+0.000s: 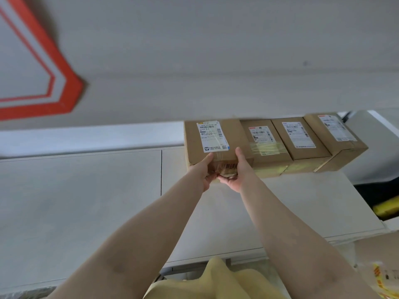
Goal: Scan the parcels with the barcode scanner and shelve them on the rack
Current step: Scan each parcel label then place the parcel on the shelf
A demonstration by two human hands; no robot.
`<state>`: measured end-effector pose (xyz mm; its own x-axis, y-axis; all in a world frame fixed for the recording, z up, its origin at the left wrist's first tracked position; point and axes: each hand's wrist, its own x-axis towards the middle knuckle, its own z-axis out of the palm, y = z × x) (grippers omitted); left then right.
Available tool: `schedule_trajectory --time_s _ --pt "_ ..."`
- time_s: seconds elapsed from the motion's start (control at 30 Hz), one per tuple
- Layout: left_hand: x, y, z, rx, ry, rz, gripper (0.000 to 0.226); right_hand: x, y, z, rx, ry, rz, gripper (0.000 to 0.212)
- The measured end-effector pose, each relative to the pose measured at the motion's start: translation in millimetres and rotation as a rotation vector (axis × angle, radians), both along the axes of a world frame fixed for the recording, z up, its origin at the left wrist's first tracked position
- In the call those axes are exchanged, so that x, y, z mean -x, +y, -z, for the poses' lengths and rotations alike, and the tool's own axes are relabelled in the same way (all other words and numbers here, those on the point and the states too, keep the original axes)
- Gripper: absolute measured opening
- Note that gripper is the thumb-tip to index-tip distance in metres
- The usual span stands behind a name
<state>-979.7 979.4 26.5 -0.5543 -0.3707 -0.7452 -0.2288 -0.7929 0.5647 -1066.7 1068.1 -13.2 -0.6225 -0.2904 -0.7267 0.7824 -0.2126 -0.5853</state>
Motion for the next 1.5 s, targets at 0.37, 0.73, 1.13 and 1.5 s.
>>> schedule_trajectory --time_s 0.37,0.73,1.13,1.5 --pt "-6.7 0.1 1.9 0.062 -0.039 0.076 0.035 -2.6 3.4 -4.3 0.052 0.003 -0.027 0.090" --pt "-112.8 -35.4 39.4 0.141 -0.118 0.147 0.034 -126.3 -3.5 10.6 0.020 -0.053 -0.089 0.054" --pt "-404.4 -172.3 37.1 0.159 -0.108 -0.605 0.005 -354.9 -198.1 4.3 0.019 0.001 -0.520 0.019" --pt "-715.8 -262.2 34.7 0.227 -0.309 -1.108 0.013 -636.6 -345.0 2.6 -0.032 0.045 -1.061 0.007"
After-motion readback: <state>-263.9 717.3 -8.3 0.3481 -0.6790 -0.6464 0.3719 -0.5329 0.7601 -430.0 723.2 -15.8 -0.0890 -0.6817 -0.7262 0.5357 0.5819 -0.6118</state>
